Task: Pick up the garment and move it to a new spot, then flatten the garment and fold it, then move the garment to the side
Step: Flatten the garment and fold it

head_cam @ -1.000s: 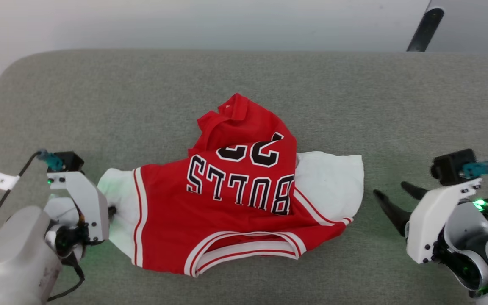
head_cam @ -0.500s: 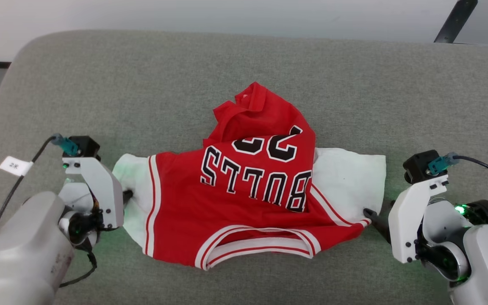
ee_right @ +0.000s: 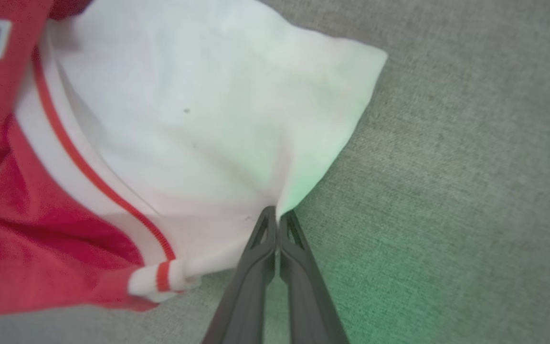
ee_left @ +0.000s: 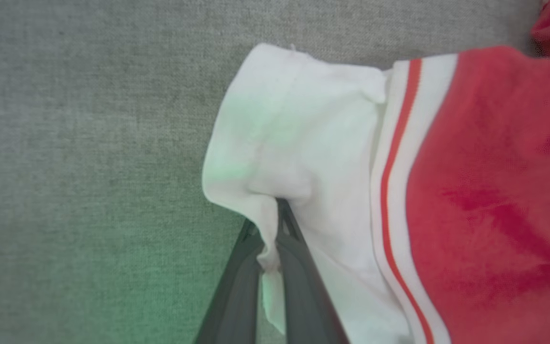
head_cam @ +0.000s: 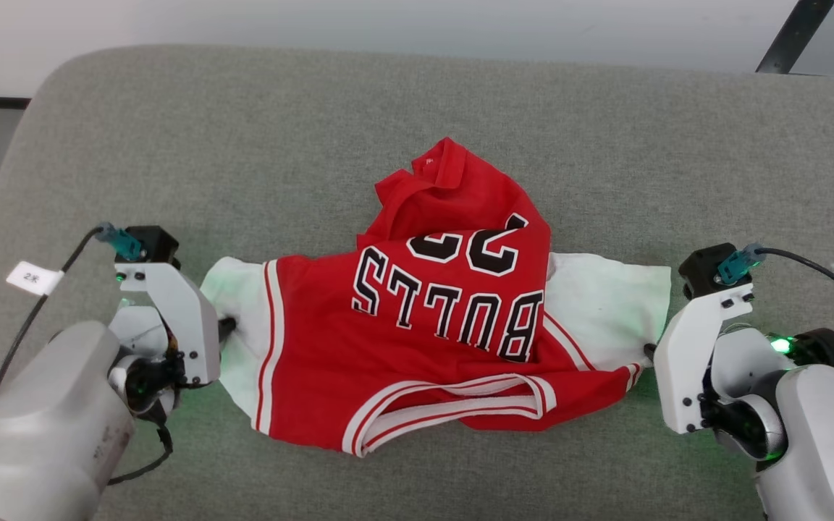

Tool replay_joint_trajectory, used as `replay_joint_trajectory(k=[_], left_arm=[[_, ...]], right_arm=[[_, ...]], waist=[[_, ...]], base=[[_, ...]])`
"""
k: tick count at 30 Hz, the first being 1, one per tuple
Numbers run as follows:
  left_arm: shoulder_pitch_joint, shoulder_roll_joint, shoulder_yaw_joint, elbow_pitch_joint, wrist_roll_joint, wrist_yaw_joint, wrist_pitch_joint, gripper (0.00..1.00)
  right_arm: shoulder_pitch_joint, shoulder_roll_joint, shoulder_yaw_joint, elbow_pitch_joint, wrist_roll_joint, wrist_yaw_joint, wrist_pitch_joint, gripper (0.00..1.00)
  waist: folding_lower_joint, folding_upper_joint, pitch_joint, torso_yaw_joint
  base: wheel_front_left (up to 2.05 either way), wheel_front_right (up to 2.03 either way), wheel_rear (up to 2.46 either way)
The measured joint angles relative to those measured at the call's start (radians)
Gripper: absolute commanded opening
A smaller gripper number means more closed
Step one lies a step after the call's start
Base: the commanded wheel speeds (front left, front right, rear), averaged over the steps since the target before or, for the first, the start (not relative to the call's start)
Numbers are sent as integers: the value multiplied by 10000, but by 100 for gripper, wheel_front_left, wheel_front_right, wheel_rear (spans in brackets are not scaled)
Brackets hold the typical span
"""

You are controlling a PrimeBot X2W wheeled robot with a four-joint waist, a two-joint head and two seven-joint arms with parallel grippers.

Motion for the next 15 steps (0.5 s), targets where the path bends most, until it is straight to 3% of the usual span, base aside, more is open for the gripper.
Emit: replay_joint_trajectory(k=[15], left_arm=[[-935,213,-943,40,-153,0,566,0]], right_arm=[[-588,230,-648,-73,1308,0,219,0]], waist=[[0,0,-1008,-38]], base=[[0,0,0]])
